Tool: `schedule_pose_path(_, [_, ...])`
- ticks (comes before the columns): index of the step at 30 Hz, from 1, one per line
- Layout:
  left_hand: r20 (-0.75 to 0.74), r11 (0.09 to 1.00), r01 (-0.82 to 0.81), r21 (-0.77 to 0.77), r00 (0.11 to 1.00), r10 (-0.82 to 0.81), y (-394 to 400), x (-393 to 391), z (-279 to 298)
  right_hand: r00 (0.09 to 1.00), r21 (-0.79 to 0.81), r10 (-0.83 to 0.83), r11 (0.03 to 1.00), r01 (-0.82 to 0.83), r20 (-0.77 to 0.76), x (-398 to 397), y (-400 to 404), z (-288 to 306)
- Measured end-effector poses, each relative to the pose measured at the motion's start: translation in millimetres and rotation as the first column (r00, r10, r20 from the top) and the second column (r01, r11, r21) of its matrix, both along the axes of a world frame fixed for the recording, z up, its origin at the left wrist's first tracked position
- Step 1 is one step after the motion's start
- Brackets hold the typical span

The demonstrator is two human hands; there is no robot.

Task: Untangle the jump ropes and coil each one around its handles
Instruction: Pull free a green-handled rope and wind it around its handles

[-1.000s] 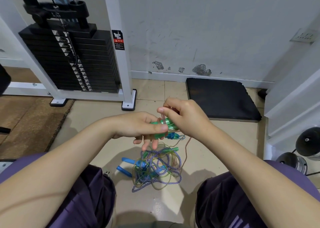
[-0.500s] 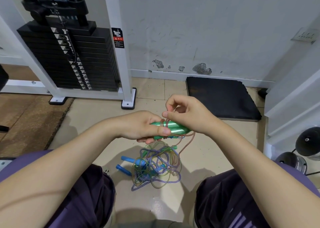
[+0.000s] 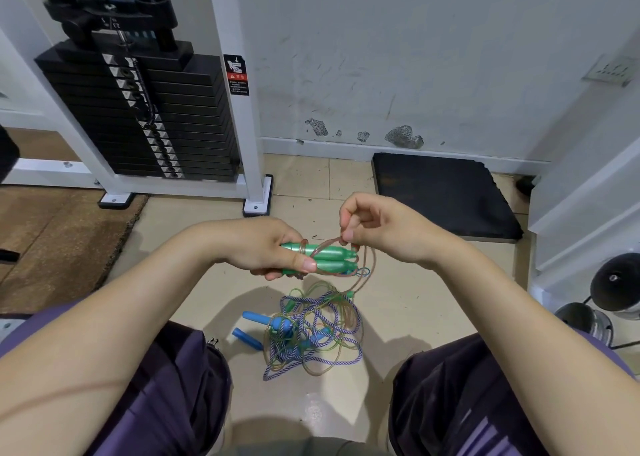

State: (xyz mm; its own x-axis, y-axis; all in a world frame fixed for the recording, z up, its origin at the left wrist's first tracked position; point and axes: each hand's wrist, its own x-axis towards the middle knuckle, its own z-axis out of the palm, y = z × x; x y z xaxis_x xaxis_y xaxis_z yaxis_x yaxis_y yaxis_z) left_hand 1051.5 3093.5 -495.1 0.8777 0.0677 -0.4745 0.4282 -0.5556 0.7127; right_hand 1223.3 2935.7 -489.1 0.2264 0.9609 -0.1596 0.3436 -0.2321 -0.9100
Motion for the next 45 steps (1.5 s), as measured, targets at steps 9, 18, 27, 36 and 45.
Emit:
schedule_pose_path(9, [-0.008, 0.986, 0.109, -0.126, 0.994, -0.111, -10.0, 2.0, -3.8, 0.999, 0.119, -0.046, 0.992, 0.045, 0.005, -19.7, 10.3, -3.8])
schedule_pose_path(18, [0.096, 0.987, 0.029, -0.155, 0.995, -0.014, -5.4, 2.3, -0.9, 0.99, 0.038, -0.139, 0.989, 0.14, -0.024, -20.3, 6.4, 2.7])
schedule_pose_path(27, [0.095, 0.986, -0.049, -0.157, 0.993, 0.065, -7.0, 3.8, -1.2, 0.986, 0.035, -0.155, 0.987, 0.157, -0.054, -21.0, 4.3, 4.6])
schedule_pose_path(36, [0.121, 0.986, -0.048, -0.158, 0.99, 0.068, -5.4, 2.5, 0.3, 0.982, 0.092, -0.143, 0.984, 0.155, -0.127, -21.0, 4.1, 1.6])
schedule_pose_path(45, [0.144, 0.985, -0.047, -0.163, 0.987, 0.071, -7.3, 2.9, -0.1, 0.984, 0.061, -0.099, 0.992, 0.109, -0.148, -25.0, 5.7, -0.9])
